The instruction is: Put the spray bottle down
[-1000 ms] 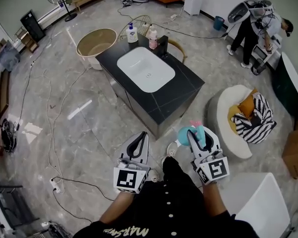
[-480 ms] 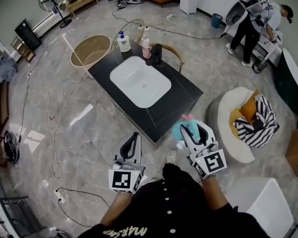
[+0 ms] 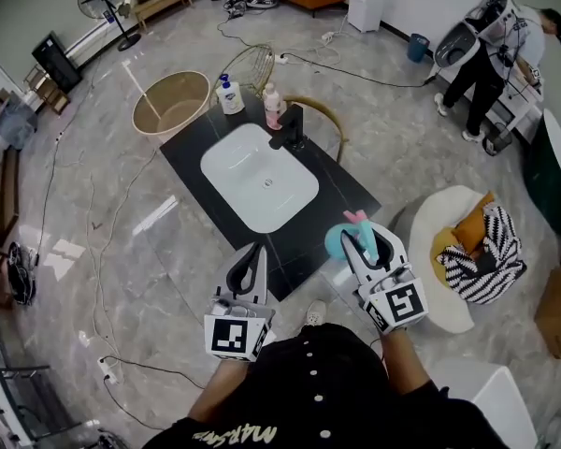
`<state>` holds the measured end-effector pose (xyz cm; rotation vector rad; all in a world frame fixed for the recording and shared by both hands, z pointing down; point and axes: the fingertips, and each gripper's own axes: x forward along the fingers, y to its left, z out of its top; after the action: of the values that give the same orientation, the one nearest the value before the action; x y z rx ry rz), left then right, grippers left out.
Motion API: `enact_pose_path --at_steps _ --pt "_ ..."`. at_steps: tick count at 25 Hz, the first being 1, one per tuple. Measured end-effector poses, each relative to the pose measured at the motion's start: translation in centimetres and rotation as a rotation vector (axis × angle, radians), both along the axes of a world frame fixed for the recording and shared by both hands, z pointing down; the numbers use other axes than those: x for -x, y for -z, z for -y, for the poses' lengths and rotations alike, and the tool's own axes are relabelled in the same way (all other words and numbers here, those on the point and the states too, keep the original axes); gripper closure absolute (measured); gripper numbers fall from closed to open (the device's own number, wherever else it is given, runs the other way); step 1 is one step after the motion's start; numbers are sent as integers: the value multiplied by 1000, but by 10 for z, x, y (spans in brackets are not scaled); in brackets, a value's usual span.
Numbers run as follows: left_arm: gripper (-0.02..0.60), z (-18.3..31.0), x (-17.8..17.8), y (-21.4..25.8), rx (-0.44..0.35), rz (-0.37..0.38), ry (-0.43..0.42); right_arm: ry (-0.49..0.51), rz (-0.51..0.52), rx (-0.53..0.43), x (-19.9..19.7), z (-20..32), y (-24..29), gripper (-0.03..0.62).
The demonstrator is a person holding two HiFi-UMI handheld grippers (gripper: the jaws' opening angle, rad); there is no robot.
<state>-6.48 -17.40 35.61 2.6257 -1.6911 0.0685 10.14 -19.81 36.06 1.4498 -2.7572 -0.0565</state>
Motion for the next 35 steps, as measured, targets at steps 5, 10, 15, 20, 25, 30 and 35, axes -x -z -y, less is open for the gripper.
enact_pose_path --at_steps 5,10,15,20,25,30,35 --pt "560 22 -10 -6 10 7 24 24 11 20 -9 35 -11 467" --pt "560 35 -9 -9 27 17 31 29 15 37 -5 62 -23 467" --pt "560 51 -4 -22 61 14 14 17 -4 65 2 82 -42 467" --pt "560 70 -3 -35 112 -2 -42 -21 -14 108 2 106 -61 467" --pt "560 86 0 -45 158 -55 -78 -57 -15 173 0 131 -90 467" --pt "560 92 4 -77 225 -52 -92 -102 -43 195 -3 167 -139 467" --pt "560 90 8 -106 281 -50 -93 -120 -86 205 -7 196 -180 467"
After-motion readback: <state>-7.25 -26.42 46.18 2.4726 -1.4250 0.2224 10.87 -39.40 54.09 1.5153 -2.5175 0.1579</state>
